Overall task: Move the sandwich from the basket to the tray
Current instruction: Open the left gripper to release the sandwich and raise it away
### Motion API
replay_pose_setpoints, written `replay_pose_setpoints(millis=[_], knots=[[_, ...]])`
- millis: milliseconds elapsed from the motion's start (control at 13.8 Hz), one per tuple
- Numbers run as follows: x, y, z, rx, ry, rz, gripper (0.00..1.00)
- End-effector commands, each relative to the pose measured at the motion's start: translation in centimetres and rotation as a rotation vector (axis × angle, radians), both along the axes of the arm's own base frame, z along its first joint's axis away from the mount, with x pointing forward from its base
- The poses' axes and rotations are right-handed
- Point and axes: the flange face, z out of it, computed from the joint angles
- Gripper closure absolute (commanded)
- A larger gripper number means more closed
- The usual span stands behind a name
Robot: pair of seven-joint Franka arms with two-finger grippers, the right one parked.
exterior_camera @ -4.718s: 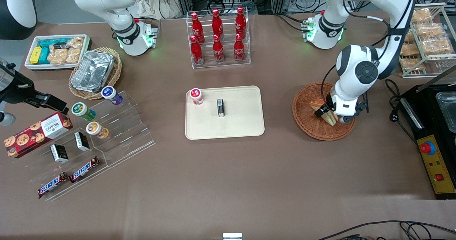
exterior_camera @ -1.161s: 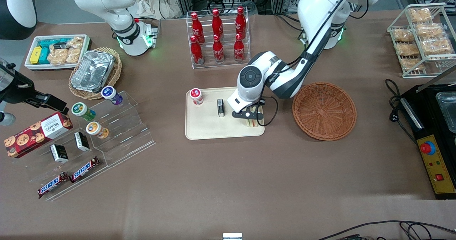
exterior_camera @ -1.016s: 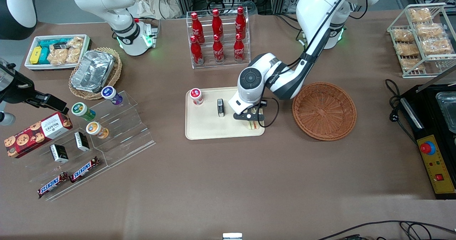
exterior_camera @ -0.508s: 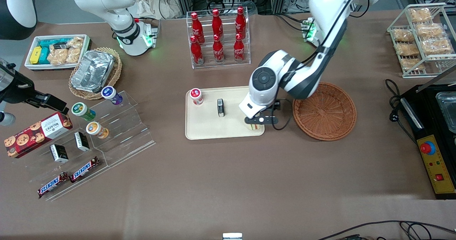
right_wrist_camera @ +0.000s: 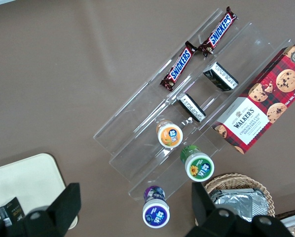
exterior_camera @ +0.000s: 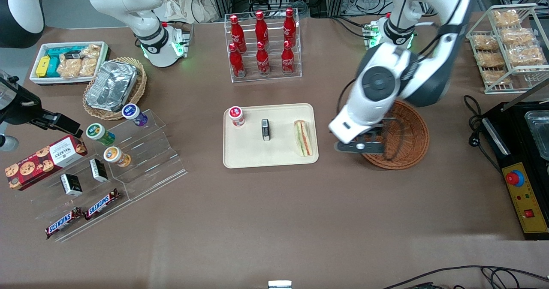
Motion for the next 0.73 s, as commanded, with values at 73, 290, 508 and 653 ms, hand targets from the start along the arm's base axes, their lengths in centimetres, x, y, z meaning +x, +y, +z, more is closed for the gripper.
replay_pose_setpoints(millis=[73,290,508,653], knots=[[-1.0,6.4,6.6,0.022,0.004,-0.055,0.01],[-2.4,11.8,11.2,0.041,0.020,-0.033,0.01],[-3.1,17.5,13.4,0.059,0.047,0.072,0.01],[-2.6,22.0,13.9,0.057,0.051,0.113,0.01]])
